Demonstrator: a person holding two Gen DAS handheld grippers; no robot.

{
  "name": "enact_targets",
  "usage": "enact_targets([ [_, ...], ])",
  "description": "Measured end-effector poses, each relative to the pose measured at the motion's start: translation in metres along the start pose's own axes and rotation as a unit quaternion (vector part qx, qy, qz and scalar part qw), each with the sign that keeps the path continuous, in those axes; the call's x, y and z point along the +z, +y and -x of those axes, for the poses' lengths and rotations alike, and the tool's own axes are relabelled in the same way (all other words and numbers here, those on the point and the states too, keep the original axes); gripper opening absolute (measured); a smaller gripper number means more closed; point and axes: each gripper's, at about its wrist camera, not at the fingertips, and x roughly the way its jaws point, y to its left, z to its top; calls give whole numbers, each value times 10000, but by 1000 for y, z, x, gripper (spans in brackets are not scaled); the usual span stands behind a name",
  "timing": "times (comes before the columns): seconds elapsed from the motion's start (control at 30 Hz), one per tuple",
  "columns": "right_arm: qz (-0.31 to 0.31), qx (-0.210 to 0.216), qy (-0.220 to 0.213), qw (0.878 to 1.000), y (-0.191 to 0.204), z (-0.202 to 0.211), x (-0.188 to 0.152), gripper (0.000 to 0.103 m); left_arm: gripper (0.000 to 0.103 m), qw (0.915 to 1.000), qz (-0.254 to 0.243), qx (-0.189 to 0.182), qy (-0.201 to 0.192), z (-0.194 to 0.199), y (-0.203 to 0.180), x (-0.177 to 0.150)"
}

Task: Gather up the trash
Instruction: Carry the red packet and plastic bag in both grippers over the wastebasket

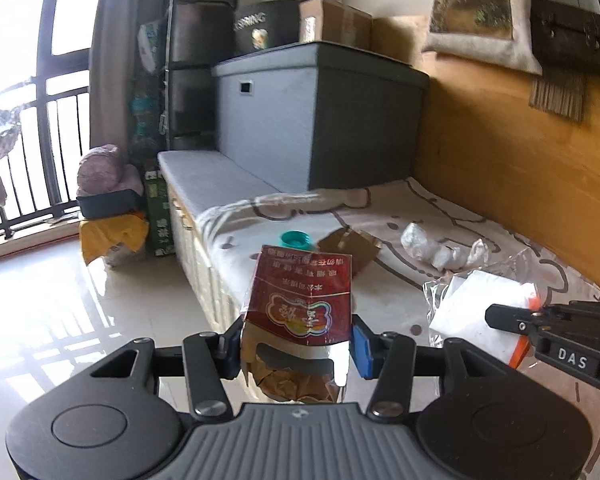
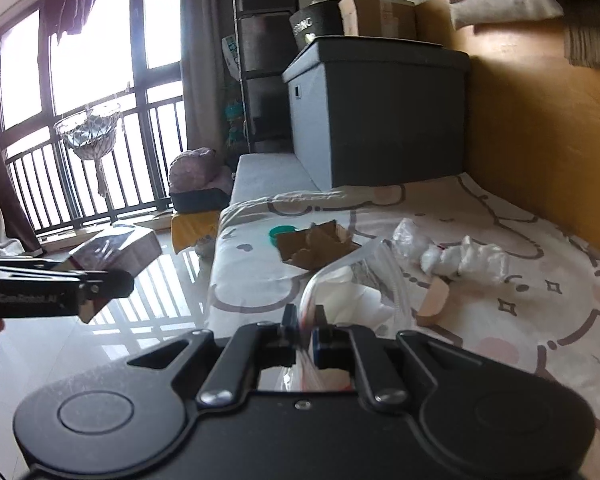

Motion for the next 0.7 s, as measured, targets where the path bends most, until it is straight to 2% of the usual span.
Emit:
enact_targets([
  [0.33,142,205,39,9997,60,-5,-1,7,52,9989,305,344,26,27,50,-20],
  [0.7,328,646,445,9964,129,-41,-26,7,52,9927,898,747,312,26,118,-63],
])
